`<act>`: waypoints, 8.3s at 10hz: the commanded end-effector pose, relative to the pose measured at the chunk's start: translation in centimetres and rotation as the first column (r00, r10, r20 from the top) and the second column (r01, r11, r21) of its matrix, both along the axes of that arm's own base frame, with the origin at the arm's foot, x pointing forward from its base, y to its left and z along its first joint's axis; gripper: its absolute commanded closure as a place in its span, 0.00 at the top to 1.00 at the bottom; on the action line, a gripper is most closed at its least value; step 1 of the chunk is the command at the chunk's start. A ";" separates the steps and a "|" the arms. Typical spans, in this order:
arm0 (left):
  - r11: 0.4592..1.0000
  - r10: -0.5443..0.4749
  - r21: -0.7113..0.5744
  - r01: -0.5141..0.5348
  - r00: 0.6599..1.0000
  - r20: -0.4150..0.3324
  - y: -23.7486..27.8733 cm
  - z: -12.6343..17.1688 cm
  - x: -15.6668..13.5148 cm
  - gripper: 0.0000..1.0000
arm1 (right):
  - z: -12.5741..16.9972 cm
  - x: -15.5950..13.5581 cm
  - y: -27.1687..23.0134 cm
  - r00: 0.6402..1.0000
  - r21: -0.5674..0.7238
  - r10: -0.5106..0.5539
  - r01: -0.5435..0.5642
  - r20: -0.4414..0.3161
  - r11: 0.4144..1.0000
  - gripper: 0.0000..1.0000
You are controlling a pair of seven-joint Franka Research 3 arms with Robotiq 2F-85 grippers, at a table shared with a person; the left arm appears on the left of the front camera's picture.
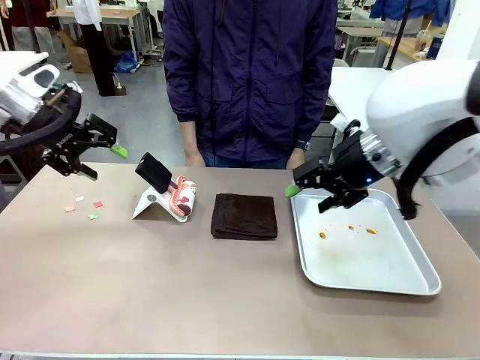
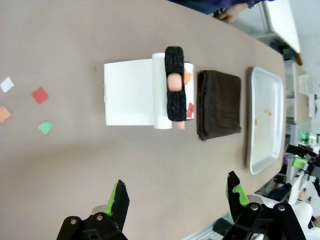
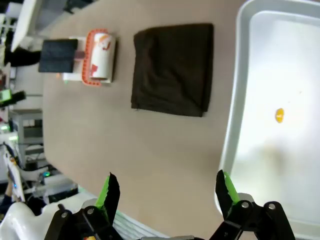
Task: Clean the surface of the table.
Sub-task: Hold the Lint Roller with your left hand and the towel with your right hand, then if a person points to the right, clean the right side of the table with your right hand, and if they point to the left, clean the left side with your left hand.
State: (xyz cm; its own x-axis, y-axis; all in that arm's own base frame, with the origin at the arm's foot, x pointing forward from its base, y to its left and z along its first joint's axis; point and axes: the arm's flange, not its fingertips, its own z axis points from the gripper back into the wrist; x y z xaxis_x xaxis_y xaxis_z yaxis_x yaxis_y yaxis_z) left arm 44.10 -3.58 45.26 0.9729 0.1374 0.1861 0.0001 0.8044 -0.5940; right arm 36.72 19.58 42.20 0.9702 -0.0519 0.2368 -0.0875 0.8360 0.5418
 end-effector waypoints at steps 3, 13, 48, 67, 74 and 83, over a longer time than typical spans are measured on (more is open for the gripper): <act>0.998 -0.060 0.034 0.060 0.998 -0.002 0.2 0.5 1.1 1.00 | -0.6 0.6 0.8 1.000 0.006 0.012 -0.012 -0.018 1.000 1.00; 0.998 -0.041 0.050 0.046 0.995 -0.094 -4.6 -3.8 8.1 1.00 | -5.2 11.2 10.6 0.997 -0.168 0.038 -0.049 -0.067 0.985 1.00; 0.995 -0.061 -0.071 0.064 0.997 0.041 -5.4 -2.8 6.7 0.00 | -8.1 14.3 8.2 0.974 -0.044 0.006 -0.017 -0.225 0.999 0.00; 0.744 -0.106 -0.635 0.209 0.975 0.197 32.4 -6.1 -14.0 0.00 | -4.6 -6.6 -33.8 0.994 0.805 -0.092 0.003 0.063 0.594 0.00; 0.776 -0.077 -0.612 0.152 0.986 0.147 31.3 -6.6 -14.5 0.00 | -4.5 -6.2 -35.1 0.993 0.793 -0.117 0.056 0.019 0.607 0.00; 0.776 -0.077 -0.612 0.152 0.986 0.147 31.3 -6.6 -14.5 0.00 | -4.5 -6.2 -35.1 0.993 0.793 -0.117 0.056 0.019 0.607 0.00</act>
